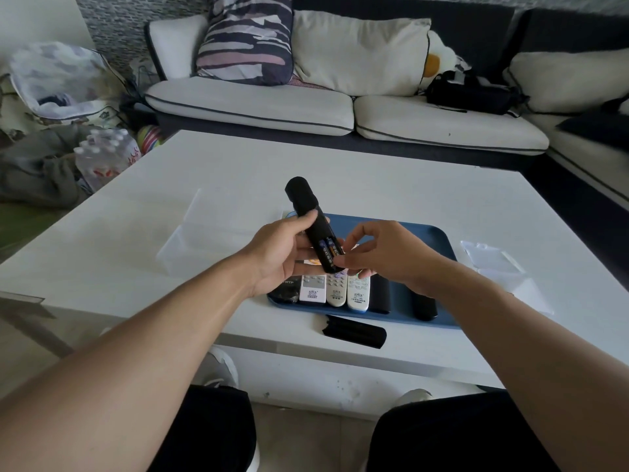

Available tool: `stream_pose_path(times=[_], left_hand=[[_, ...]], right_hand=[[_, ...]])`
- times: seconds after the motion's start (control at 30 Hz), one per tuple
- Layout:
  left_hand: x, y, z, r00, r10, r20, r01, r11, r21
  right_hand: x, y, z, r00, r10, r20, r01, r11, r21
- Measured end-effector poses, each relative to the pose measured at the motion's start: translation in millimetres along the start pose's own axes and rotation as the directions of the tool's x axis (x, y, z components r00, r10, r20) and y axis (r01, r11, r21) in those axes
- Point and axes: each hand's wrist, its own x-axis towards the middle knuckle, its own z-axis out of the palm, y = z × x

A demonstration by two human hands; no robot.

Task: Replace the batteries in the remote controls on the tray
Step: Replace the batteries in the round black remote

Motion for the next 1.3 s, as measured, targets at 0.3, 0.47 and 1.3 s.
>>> stream_pose_path(times=[0.3, 0.47, 1.3], left_hand=[[7, -9, -3, 0.995, 0.090, -0.034, -0.084, 0.986, 0.144], [8, -13, -8, 0.994, 0.097, -0.043, -0.088, 0.982, 0.168], [25, -10, -3, 0.973, -0.065, -0.222, 0.011, 0.972, -0.236]], right_hand=[[-5, 17, -10, 0.980, 0.125, 0.157, -0.032, 0.870, -0.492], [-16, 33, 31, 0.983, 0.131, 0.126, 0.044, 0.504, -0.863], [-41, 55, 49, 0.997, -0.070, 0.032, 0.061, 0.455, -0.888]])
